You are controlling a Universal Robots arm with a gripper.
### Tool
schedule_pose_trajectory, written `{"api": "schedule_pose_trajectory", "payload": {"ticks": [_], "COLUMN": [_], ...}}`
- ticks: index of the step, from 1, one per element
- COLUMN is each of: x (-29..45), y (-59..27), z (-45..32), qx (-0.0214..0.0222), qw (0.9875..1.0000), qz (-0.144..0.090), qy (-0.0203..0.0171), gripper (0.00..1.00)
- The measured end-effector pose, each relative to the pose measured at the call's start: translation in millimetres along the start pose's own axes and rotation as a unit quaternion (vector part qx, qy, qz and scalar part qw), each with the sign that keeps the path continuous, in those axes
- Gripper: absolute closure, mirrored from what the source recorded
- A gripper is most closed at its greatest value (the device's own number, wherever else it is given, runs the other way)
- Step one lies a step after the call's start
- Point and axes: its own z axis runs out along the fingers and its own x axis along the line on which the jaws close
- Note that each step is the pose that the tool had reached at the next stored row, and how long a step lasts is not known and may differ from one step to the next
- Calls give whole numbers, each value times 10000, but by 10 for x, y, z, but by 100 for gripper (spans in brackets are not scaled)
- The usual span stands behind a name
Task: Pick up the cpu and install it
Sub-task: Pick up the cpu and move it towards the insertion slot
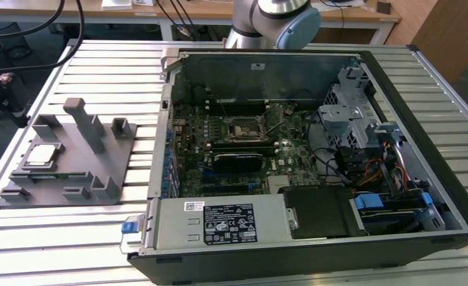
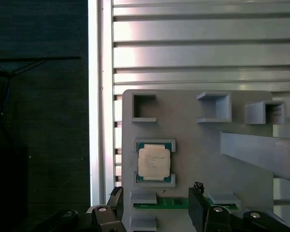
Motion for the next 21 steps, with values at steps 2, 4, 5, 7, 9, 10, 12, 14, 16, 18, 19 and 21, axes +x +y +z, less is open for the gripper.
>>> {"api": "schedule_pose_trajectory", "payload": {"ticks": [2, 4, 5, 7, 9, 10, 12, 14, 16, 18, 19, 21], "x": [0, 0, 0, 0, 0, 0, -1, -1, -1, -2, -4, -7], "y": [0, -1, -1, -2, -3, -3, -4, -5, -6, -8, -9, -10], "z": [13, 27, 35, 54, 76, 87, 109, 134, 160, 192, 208, 235], "qx": [0, 0, 0, 0, 0, 0, 0, 0, 1, 1, 1, 1], "qw": [10000, 10000, 10000, 10000, 10000, 10000, 10000, 10000, 10000, 10000, 10000, 10000], "qz": [0, 0, 0, 0, 0, 0, 0, 0, 1, -2, -8, -14], "qy": [0, 0, 0, 0, 0, 0, 0, 0, 3, 12, 17, 21], "gripper": [35, 35, 35, 35, 35, 35, 35, 35, 35, 35, 35, 35]}}
